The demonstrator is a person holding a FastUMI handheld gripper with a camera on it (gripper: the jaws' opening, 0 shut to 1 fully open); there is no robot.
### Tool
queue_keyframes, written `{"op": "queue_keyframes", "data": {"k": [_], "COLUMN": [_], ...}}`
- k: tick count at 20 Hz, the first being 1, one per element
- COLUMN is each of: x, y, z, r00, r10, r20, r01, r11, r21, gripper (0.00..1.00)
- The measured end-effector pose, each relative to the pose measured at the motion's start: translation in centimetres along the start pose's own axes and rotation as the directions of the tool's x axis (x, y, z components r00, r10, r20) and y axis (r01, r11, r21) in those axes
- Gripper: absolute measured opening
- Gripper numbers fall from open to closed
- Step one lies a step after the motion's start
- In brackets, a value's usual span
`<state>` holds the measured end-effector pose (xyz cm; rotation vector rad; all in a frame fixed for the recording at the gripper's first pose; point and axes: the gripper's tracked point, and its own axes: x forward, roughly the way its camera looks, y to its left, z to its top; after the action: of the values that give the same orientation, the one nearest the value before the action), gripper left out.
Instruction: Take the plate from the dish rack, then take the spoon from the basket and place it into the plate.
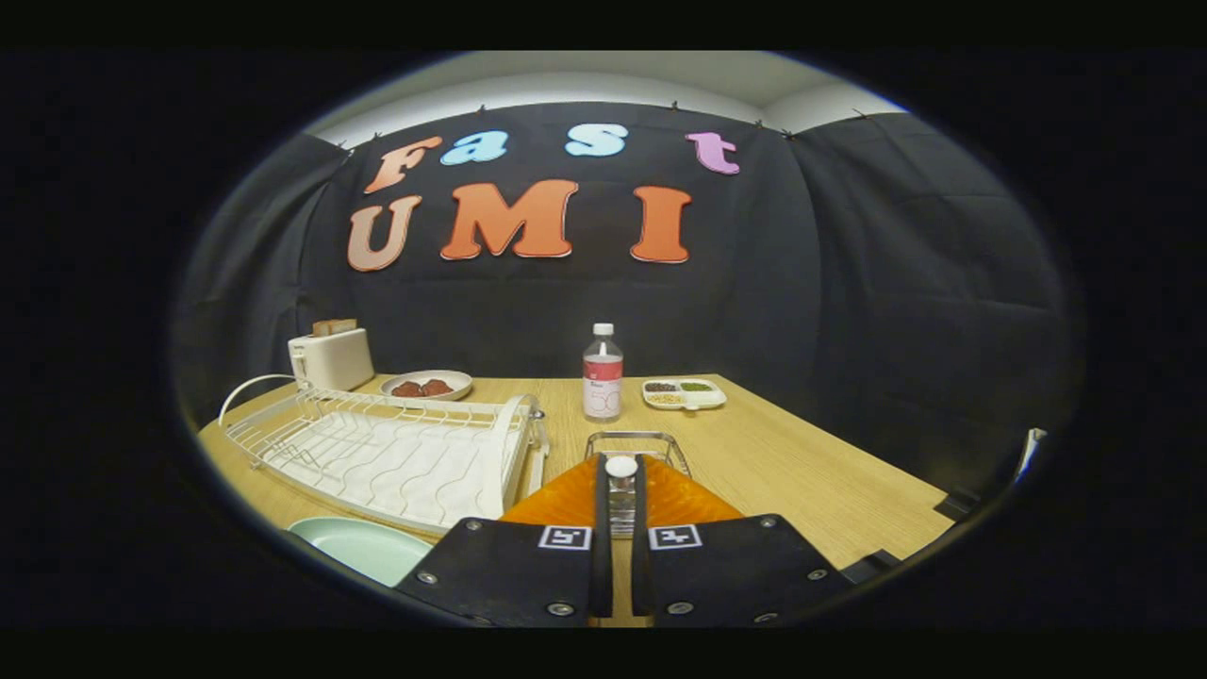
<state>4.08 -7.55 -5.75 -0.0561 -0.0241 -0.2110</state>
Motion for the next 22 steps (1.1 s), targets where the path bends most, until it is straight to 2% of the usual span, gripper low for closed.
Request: {"op": "queue_keyframes", "data": {"k": [13, 22], "x": [-1.8, -6.3], "y": [-0.2, -0.9], "z": [3.0, 6.9], "r00": [0.999, 0.993], "r10": [0.001, -0.010], "r20": [0.049, 0.114], "r01": [-0.001, 0.012], "r11": [1.000, 1.000], "r21": [-0.020, -0.017], "gripper": [0.08, 0.08]}}
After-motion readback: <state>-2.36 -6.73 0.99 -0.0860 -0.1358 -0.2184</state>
